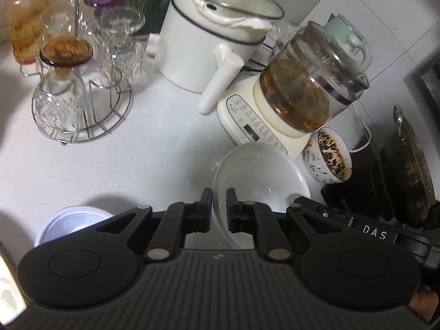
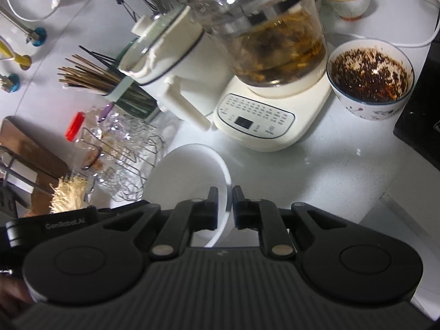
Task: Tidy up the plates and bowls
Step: 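Close both grippers on the white bowl rim and lift it, then carry the white bowl with both grippers toward the floral plate stack, then tilt the white bowl with both grippers and bring it over the plates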
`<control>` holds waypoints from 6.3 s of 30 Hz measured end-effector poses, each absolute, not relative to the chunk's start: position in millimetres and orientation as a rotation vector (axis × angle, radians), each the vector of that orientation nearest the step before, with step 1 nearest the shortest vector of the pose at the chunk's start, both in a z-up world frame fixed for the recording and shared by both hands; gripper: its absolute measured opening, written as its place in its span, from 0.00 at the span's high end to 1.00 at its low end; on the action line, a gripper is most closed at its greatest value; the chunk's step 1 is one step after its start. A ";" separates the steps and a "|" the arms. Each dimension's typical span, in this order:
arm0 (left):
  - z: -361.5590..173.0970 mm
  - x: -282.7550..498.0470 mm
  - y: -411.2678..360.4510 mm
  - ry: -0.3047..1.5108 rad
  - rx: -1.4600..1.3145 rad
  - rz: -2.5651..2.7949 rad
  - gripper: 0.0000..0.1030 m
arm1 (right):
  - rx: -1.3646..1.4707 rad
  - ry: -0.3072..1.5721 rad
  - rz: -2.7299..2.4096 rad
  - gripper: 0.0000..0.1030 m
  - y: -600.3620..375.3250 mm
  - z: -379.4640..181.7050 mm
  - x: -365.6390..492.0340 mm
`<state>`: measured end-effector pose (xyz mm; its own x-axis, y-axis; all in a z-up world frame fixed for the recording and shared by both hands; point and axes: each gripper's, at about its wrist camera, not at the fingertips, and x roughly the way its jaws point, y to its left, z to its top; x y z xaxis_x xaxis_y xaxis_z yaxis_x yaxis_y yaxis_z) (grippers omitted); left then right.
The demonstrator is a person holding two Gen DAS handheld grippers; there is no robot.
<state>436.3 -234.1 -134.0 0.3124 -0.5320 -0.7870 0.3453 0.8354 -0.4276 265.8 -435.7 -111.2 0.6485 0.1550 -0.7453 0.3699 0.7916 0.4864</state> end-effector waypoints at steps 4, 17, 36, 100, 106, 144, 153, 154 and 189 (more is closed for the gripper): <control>-114.8 430.0 -227.9 1.103 -0.191 -0.585 0.88 | 0.667 0.869 -0.131 0.87 -430.4 -95.6 262.6; -78.4 417.5 -200.0 1.072 -0.267 -0.591 0.88 | 0.597 0.853 -0.093 0.87 -412.2 -55.1 257.1; -71.3 412.1 -159.1 1.023 -0.308 -0.528 0.88 | 0.543 0.826 0.001 0.86 -384.1 -41.1 274.9; -177.0 372.7 -52.0 1.139 -0.470 -0.045 0.63 | 0.401 1.186 0.327 0.54 -290.1 -138.4 346.8; -175.3 367.8 -58.4 1.127 -0.466 -0.026 0.55 | 0.428 1.235 0.299 0.54 -294.9 -161.6 358.2; -204.1 385.4 -144.2 1.215 -0.459 -0.127 0.47 | 0.477 1.276 0.225 0.82 -358.5 -190.0 335.3; -219.9 384.5 -176.9 1.260 -0.457 -0.187 0.49 | 0.511 1.251 0.175 0.82 -388.5 -187.3 315.9; -221.8 384.2 -179.0 1.262 -0.453 -0.187 0.49 | 0.518 1.251 0.173 0.82 -390.8 -187.2 313.7; -127.7 374.5 -137.4 1.203 -0.351 -0.380 0.83 | 0.552 1.044 0.092 0.81 -360.1 -95.4 275.5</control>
